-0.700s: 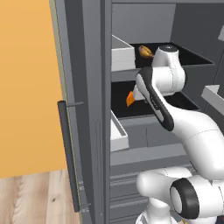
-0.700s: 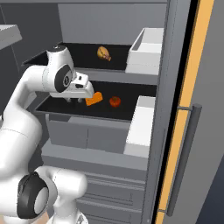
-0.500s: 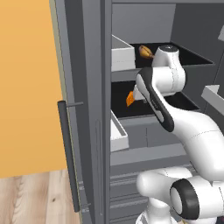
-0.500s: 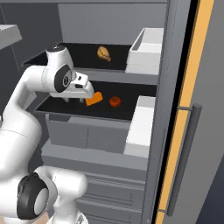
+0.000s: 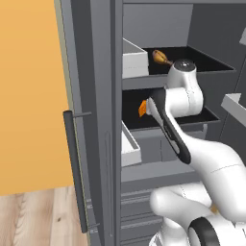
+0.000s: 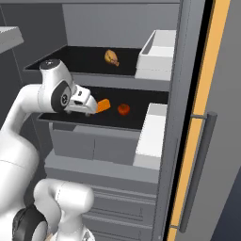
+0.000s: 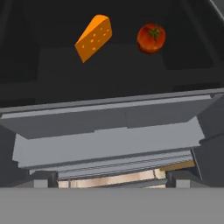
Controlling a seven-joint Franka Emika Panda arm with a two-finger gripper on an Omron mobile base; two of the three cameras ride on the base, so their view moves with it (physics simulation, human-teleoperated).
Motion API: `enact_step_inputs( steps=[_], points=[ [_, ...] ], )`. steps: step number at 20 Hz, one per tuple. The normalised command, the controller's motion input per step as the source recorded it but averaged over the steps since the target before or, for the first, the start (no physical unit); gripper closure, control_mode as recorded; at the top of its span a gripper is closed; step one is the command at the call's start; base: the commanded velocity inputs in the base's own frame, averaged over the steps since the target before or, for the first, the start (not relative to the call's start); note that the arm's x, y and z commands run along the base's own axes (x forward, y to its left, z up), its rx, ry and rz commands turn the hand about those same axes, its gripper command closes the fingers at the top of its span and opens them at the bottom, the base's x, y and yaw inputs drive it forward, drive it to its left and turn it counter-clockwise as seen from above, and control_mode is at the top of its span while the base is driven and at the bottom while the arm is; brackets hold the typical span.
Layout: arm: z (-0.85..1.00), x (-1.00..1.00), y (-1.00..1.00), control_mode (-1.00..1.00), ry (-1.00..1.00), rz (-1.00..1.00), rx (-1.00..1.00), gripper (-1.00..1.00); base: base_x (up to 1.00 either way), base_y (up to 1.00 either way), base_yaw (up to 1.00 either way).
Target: Take the cheese, chicken drumstick, and tomato from the fridge and place them on the plate on the dining counter to create an appetizer plate.
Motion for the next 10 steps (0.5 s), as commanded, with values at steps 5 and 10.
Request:
enact_step_inputs(
  steps=[5,10],
  points=[
    [-0.07,0.0,0.0,-1.0,0.0,-0.12,0.14,-1.0,0.0,0.0,0.0],
    [0.0,0.01,0.0,-1.0,0.0,-0.07,0.19,-1.0,0.0,0.0,0.0]
  ],
)
